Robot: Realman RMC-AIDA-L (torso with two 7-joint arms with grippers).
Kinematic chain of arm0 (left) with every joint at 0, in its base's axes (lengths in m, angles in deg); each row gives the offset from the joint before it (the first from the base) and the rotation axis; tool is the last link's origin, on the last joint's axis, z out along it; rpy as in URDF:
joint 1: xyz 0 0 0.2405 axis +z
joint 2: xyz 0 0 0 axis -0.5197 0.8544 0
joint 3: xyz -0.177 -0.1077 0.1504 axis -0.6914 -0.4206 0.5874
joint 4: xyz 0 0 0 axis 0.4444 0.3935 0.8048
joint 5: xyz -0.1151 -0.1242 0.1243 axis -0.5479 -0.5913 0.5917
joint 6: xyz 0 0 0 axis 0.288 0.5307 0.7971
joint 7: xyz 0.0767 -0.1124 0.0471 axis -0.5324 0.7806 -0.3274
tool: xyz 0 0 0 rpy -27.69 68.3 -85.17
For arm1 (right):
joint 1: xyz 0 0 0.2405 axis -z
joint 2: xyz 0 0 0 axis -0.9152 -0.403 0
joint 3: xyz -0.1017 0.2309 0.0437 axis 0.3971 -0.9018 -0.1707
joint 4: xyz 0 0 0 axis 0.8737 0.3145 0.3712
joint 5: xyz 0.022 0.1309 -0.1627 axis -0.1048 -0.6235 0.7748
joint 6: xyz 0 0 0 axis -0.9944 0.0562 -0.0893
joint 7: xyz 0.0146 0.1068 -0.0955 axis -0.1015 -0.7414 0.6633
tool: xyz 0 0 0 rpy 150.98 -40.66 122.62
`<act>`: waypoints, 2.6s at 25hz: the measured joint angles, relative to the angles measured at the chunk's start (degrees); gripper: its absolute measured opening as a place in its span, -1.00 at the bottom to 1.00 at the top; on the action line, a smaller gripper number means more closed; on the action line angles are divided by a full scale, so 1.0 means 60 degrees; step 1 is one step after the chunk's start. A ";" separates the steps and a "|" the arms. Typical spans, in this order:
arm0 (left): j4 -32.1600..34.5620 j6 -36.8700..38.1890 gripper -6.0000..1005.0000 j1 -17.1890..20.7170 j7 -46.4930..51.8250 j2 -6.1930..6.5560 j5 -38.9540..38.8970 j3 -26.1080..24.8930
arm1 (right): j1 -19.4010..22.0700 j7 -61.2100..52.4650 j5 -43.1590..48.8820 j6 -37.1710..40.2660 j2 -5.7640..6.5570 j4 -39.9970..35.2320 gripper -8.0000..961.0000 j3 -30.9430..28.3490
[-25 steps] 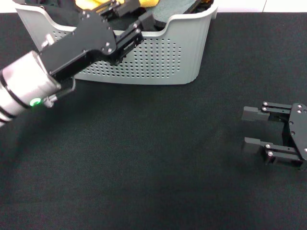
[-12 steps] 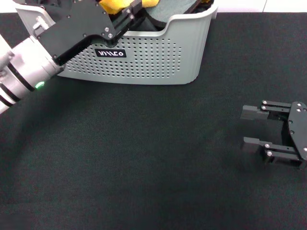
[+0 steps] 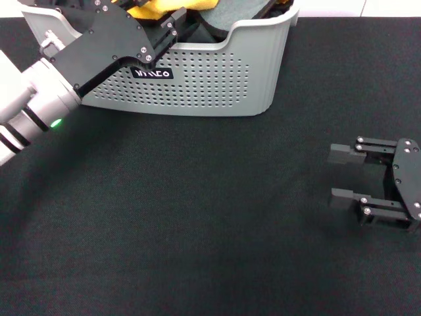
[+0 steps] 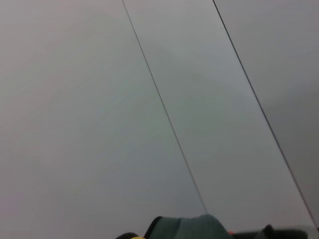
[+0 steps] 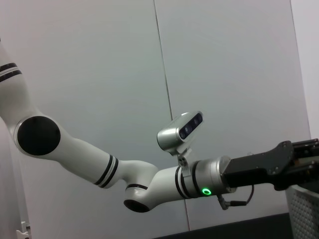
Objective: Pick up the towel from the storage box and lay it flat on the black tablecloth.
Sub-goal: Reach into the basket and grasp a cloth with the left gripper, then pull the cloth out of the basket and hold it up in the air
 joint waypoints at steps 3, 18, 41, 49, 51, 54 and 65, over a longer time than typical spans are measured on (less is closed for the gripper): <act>-0.0342 -0.0151 -0.28 -0.0102 -0.0788 -0.0014 -0.0277 0.0073 | -0.0002 0.0010 0.0000 0.0007 -0.0011 0.0000 0.25 0.0024; -0.1689 -0.0460 -0.33 -0.0452 -0.3667 -0.0027 -0.2680 0.1202 | -0.0005 0.0024 0.0000 0.0045 -0.0022 0.0097 0.25 0.0063; -0.2617 0.1288 -0.86 -0.0496 -0.2080 0.0029 -0.4105 0.1215 | -0.0004 0.0258 -0.0102 0.0136 -0.0022 0.0346 0.25 0.0018; -0.1106 0.3919 -0.97 0.0573 0.2450 0.0143 -0.3914 0.1233 | 0.0010 0.0265 -0.0395 0.0134 -0.0022 0.0368 0.25 -0.0013; -0.0770 0.4773 -0.97 0.0770 0.3746 0.0161 -0.3893 0.1234 | 0.0022 0.0272 -0.0523 0.0134 -0.0022 0.0368 0.25 -0.0014; -0.0592 0.5897 -0.97 0.0848 0.5226 0.0213 -0.3967 0.1211 | 0.0026 0.0331 -0.0680 0.0135 -0.0022 0.0383 0.25 -0.0017; -0.0688 0.6477 -0.97 0.0783 0.6329 0.0144 -0.3402 0.1478 | 0.0016 0.1055 -0.1935 0.0274 -0.0024 0.0971 0.25 0.0036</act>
